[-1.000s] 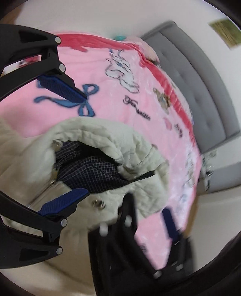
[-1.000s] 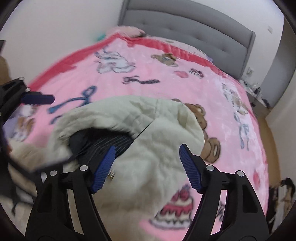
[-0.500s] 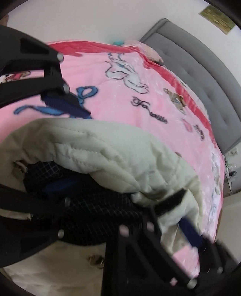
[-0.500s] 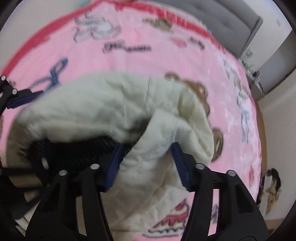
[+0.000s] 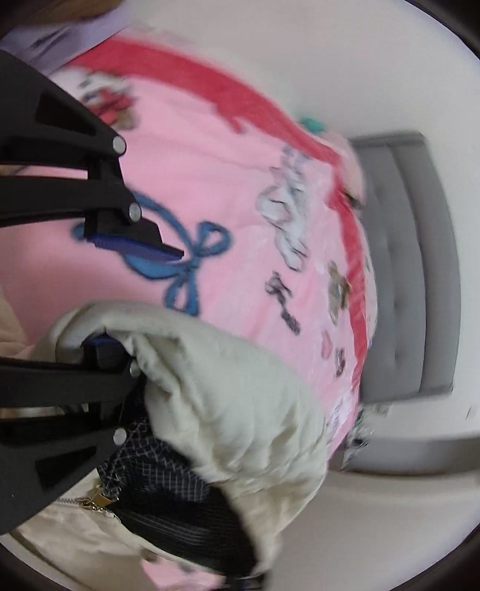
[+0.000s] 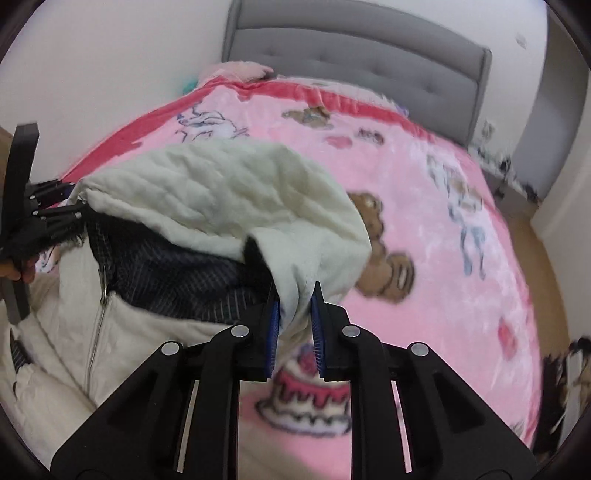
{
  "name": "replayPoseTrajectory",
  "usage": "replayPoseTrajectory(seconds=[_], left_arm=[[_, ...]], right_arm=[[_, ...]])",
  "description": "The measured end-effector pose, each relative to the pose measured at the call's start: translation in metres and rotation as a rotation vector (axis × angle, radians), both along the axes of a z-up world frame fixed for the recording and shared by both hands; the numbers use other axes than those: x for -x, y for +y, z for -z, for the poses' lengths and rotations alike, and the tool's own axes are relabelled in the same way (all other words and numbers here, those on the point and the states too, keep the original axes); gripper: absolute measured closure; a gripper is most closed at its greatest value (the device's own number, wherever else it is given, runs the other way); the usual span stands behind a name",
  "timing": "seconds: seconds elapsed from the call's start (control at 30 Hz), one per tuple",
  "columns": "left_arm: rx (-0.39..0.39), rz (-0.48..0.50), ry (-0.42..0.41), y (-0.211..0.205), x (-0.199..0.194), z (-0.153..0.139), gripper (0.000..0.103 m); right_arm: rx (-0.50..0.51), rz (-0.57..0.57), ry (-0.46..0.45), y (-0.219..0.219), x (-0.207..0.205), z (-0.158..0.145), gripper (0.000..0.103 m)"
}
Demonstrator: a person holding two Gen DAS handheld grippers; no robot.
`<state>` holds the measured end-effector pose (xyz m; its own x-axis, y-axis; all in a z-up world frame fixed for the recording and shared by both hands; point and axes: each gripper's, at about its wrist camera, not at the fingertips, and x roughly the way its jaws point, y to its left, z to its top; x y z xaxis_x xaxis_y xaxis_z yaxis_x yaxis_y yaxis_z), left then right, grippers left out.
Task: Fold large clothes
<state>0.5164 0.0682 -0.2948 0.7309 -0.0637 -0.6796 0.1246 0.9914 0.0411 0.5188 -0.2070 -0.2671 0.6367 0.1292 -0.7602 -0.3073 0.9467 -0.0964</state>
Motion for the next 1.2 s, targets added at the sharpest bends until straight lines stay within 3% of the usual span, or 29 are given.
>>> replayPoseTrajectory(seconds=[0.17,0.23,0.33,0.43,0.5,0.53,0.63,0.8,0.97,1.0,1.07,1.1,1.13,1.17,1.2], left_arm=[[0.102,-0.132,0.236,0.014,-0.026,0.042,0.051],[0.084,-0.163,0.288,0.011,-0.028,0.055,0.049],[0.079,-0.153,0.269,0.009,-0.026,0.054,0.045],[0.067,-0.122,0.246,0.012,-0.025,0.042,0.021],[0.05,-0.057,0.155,0.012,-0.019,0.026,0.019],[0.033,-0.018,0.109,0.01,-0.016,0.018,0.018],[-0.098,0.075,0.023,-0.012,-0.017,0.001,0.014],[-0.408,0.189,0.02,-0.064,-0.042,-0.005,0.014],[-0.68,0.237,0.019,-0.097,-0.071,0.004,0.014],[-0.735,0.236,0.042,-0.102,-0.075,0.01,0.016],[-0.813,0.251,0.086,-0.112,-0.083,0.019,0.037],[-0.818,0.247,0.101,-0.117,-0.087,0.021,0.043],[-0.807,0.233,0.112,-0.119,-0.092,0.022,0.067],[-0.798,0.211,0.129,-0.119,-0.096,0.023,0.084],[-0.773,0.169,0.152,-0.116,-0.102,0.022,0.088]], right_arm=[[-0.079,0.207,0.206,-0.031,-0.016,0.051,0.084],[-0.072,0.263,0.266,-0.033,-0.023,0.073,0.082],[-0.022,0.267,0.279,-0.02,-0.027,0.082,0.082],[-0.136,0.233,0.214,-0.022,-0.021,0.061,0.081],[-0.183,0.213,0.147,-0.03,-0.016,0.044,0.062],[-0.17,0.206,0.113,-0.031,-0.019,0.036,0.045],[-0.051,0.169,0.057,-0.024,-0.028,0.023,0.042],[0.195,0.08,0.102,0.005,-0.054,0.03,0.043],[0.251,0.049,0.118,0.023,-0.072,0.034,0.039],[0.273,0.053,0.14,0.026,-0.078,0.039,0.039],[0.324,0.056,0.192,0.032,-0.088,0.052,0.049],[0.325,0.038,0.197,0.035,-0.09,0.054,0.067],[0.327,0.037,0.194,0.036,-0.092,0.054,0.092],[0.32,0.059,0.189,0.033,-0.096,0.053,0.099],[0.283,0.094,0.177,0.028,-0.1,0.048,0.099]])
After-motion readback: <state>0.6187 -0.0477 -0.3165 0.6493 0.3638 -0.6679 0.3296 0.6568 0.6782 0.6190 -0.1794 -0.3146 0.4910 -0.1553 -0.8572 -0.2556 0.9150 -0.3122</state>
